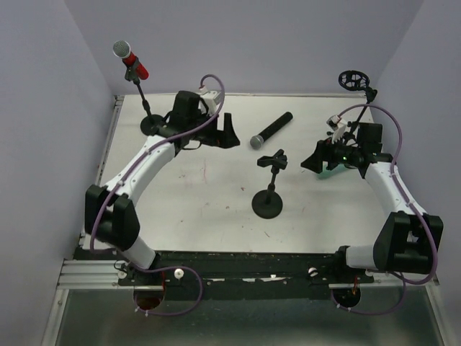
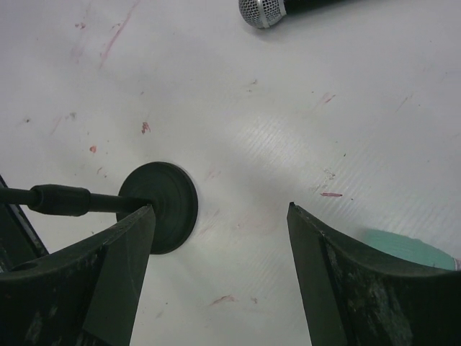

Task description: Attach the microphones to the stand

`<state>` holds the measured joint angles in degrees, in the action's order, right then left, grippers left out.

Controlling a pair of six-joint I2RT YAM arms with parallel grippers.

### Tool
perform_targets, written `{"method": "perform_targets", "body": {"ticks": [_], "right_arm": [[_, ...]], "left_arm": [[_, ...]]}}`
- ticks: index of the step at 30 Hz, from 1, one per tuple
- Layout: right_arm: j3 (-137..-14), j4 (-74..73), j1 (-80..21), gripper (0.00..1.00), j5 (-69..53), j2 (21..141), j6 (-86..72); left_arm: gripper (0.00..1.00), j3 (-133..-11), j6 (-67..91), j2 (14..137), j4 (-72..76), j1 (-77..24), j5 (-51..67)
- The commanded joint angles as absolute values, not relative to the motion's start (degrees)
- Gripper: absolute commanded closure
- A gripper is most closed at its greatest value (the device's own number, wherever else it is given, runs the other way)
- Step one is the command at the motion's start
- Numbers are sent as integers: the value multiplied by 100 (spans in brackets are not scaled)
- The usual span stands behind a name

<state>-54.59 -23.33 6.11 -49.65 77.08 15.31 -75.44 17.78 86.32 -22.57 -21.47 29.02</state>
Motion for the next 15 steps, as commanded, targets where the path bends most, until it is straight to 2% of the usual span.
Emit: {"method": "perform_targets", "body": {"ticks": [1,9,15], "right_arm": [[-5599,-2224,650,18,-4623,7594,1204],[-5572,-2118,650,18,-4544,7436,1134],[-5564,-2118,633,18,-4544,7479,1169]], "left_arm": [[2,-9189,1363,10034,-3505,-2539,2409],[2,-12064,1011,12223,-4701,-2900,2136],[2,-12323,1301,12753,-4325,-2927,2136]]}}
